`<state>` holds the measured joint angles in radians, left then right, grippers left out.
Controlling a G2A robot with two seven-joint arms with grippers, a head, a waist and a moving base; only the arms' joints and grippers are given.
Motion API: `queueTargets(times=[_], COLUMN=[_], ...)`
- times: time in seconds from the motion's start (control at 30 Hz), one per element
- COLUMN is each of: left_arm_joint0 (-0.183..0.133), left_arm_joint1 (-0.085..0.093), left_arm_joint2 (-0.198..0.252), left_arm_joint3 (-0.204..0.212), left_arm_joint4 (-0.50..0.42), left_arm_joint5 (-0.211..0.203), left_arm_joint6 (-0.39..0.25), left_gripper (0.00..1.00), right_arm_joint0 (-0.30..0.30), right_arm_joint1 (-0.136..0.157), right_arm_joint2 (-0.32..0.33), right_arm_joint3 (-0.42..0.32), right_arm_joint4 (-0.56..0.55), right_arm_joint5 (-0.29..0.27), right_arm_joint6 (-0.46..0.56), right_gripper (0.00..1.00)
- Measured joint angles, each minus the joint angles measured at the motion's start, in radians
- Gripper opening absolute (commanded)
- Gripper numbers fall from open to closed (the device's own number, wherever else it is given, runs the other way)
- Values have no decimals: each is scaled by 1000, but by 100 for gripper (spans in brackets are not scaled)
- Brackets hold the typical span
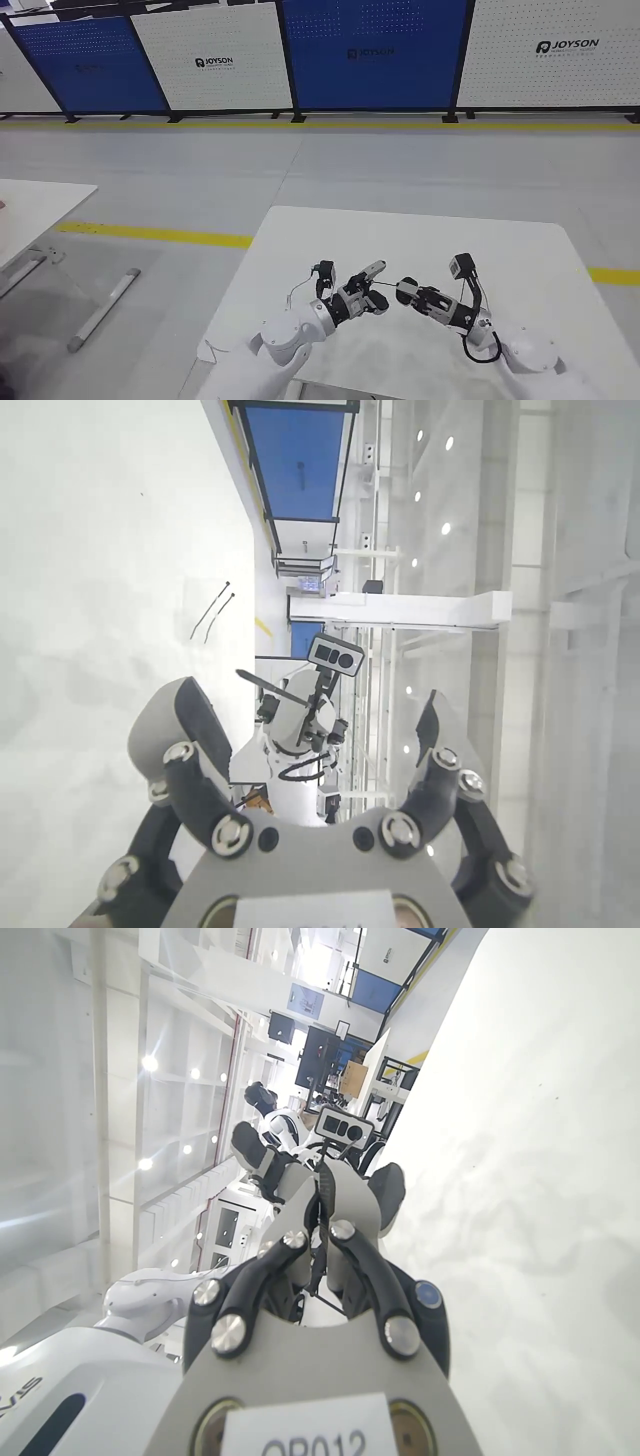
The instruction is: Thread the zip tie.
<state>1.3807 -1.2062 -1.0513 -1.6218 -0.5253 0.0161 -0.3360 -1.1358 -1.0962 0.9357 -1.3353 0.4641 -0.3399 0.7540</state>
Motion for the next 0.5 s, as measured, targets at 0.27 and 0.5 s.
queueTargets(times=[0.27, 0.5], left_arm_joint0=[0, -1], left_arm_joint1=[-8, -8], left_arm_joint2=[4, 5], left_arm_joint3=[17, 17], left_arm_joint4=[15, 20], left_arm_joint5=[-42, -39], left_arm_joint6=[112, 114], left_gripper=[100, 100], right_arm_joint0=[0, 0], right_arm_joint1=[0, 0], right_arm_joint2=[0, 0], right_arm_joint3=[0, 0], right_arm_joint4=[0, 0], right_arm_joint5=[0, 0], right_arm_joint6=[0, 0], right_gripper=[0, 0])
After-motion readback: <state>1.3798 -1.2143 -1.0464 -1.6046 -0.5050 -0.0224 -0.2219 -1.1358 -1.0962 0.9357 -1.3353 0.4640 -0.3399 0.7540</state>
